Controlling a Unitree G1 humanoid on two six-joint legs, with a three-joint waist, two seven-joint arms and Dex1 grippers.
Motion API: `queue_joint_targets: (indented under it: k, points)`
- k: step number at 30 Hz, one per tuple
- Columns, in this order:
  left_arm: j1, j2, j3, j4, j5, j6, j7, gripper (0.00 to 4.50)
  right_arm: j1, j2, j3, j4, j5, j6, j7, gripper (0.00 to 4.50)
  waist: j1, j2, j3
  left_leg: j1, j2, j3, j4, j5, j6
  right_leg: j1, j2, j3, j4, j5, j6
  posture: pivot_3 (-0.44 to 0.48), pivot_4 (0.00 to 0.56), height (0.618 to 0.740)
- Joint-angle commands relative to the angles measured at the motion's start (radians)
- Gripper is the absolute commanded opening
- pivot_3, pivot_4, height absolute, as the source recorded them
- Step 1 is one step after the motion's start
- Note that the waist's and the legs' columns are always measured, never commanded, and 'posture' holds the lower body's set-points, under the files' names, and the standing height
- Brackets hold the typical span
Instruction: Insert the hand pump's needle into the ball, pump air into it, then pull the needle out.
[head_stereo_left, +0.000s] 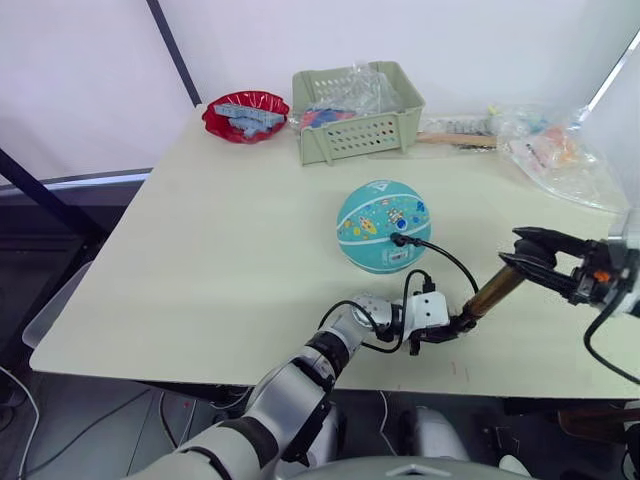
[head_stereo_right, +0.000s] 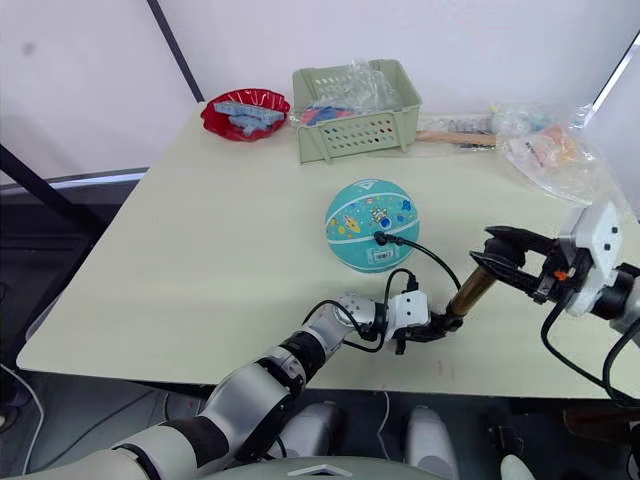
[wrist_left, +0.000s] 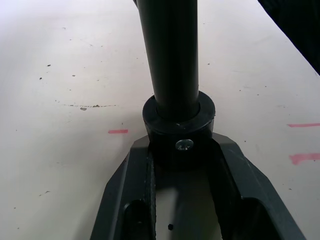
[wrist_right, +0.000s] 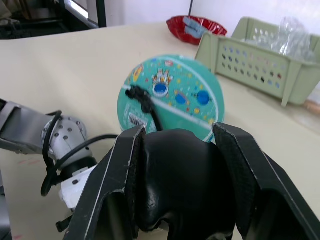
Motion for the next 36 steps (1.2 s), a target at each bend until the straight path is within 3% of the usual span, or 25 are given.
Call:
queue_joint_targets:
  k: [1, 8, 13, 26, 36]
  points:
    - [0.037, 0.023, -0.038, 0.069, 0.058, 0.045, -0.001, 0.95, 0.068, 0.042, 0.113, 0.03, -0.098, -0.034, -0.004, 1.63, 0.0, 0.0, 0.0, 0.0, 0.0, 0.0, 0.0, 0.0, 0.0, 0.0, 0.0, 0.0, 0.0, 0.0, 0.0, 0.0, 0.15, 0.74]
    - [0.035, 0.02, -0.037, 0.069, 0.057, 0.048, 0.002, 0.95, 0.111, 0.118, 0.188, 0.098, -0.221, -0.17, -0.022, 1.63, -0.002, 0.0, -0.004, 0.001, 0.0, 0.0, 0.0, 0.0, 0.0, 0.0, 0.001, 0.0, 0.0, -0.001, 0.002, 0.0, 0.15, 0.74]
    - [0.032, 0.022, -0.035, 0.075, 0.055, 0.049, 0.002, 0.95, 0.069, 0.114, 0.14, 0.059, -0.175, -0.153, -0.047, 1.63, -0.002, -0.001, -0.005, 0.003, 0.0, 0.0, 0.0, 0.0, 0.0, 0.002, 0.002, 0.001, 0.0, -0.002, 0.004, 0.0, 0.15, 0.74]
    - [0.03, 0.019, -0.038, 0.08, 0.059, 0.044, 0.003, 0.95, -0.145, -0.125, -0.215, -0.018, 0.181, 0.119, -0.056, 1.63, 0.001, 0.007, 0.005, -0.003, -0.001, 0.0, 0.0, 0.0, 0.0, -0.002, 0.0, 0.002, 0.0, 0.0, -0.001, 0.0, 0.15, 0.74]
    - [0.033, 0.014, -0.044, 0.08, 0.063, 0.04, -0.001, 0.95, -0.284, -0.257, -0.335, 0.037, 0.284, 0.237, -0.065, 1.63, 0.001, 0.009, 0.007, -0.004, -0.001, 0.001, 0.001, 0.0, 0.0, -0.002, -0.001, 0.001, 0.0, 0.0, 0.0, 0.0, 0.15, 0.74]
